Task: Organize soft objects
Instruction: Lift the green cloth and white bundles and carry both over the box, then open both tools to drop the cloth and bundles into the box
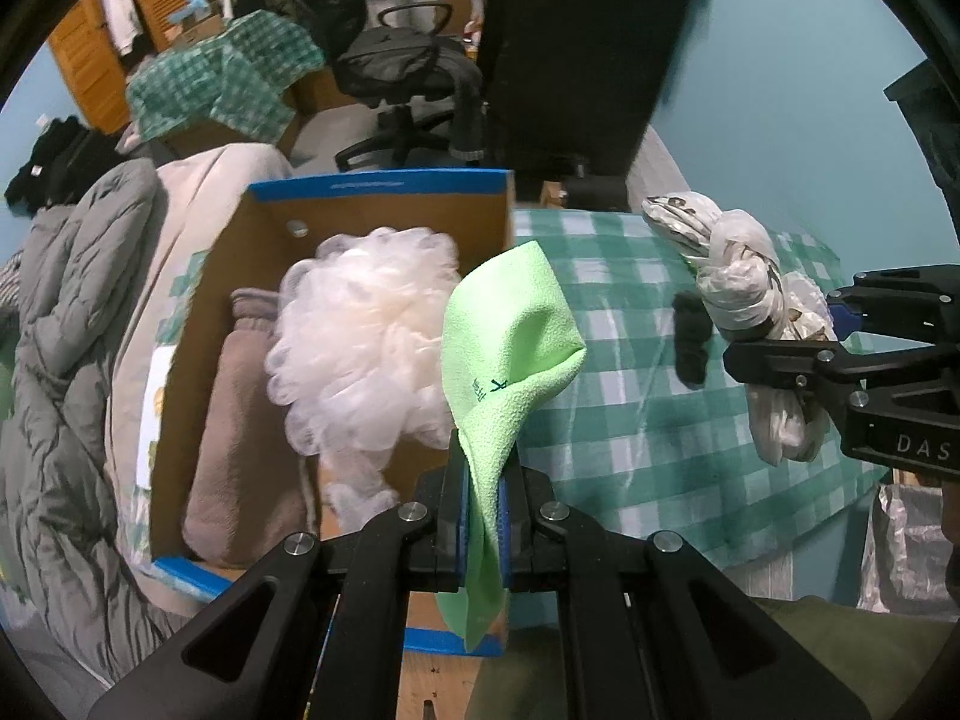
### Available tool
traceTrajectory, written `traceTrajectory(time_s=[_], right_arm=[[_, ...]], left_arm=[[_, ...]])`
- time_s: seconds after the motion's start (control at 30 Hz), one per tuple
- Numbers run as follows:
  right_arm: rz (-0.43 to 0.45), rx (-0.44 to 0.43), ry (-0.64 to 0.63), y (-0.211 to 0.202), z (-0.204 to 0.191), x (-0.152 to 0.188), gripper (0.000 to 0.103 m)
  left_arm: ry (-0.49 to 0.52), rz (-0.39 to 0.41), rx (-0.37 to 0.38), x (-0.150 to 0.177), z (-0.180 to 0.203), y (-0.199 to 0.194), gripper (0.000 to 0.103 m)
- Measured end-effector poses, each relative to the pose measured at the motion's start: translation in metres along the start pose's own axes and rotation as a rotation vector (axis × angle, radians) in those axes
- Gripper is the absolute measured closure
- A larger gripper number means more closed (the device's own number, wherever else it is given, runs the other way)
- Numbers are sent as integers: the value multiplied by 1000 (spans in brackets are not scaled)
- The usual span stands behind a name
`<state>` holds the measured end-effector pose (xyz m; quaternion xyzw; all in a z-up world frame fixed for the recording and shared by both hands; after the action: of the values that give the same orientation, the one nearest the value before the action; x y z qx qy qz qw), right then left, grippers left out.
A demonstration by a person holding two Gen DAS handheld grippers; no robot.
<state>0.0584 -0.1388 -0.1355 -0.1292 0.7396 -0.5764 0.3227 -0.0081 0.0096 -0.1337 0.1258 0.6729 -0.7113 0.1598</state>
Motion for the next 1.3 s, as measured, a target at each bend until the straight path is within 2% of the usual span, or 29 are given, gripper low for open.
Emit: traceTrajectory(time_s=[0.67, 0.97, 1.3], right_arm=[[-9, -103, -94, 30, -81, -43, 74], [-55, -160, -108, 50, -111, -46, 74], [-109, -157, -125, 75, -130, -38, 73]], left_arm=[[-140, 2, -75, 14, -89, 9, 96], [-168, 2, -67, 17, -111, 21, 96], [-136, -34, -73, 25, -117, 39, 95]])
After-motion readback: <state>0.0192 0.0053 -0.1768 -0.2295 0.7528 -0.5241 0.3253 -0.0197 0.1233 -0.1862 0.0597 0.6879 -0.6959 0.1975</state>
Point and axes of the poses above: each gripper's, at about its wrist camera, not at the fingertips, and y roughly the way its jaws point, z to its right, x to its underside, the point moved 5 cm from there along y, roughly the way its jaws point, and after that the axes turned 3 degrees about x, right-handed, at the moved point
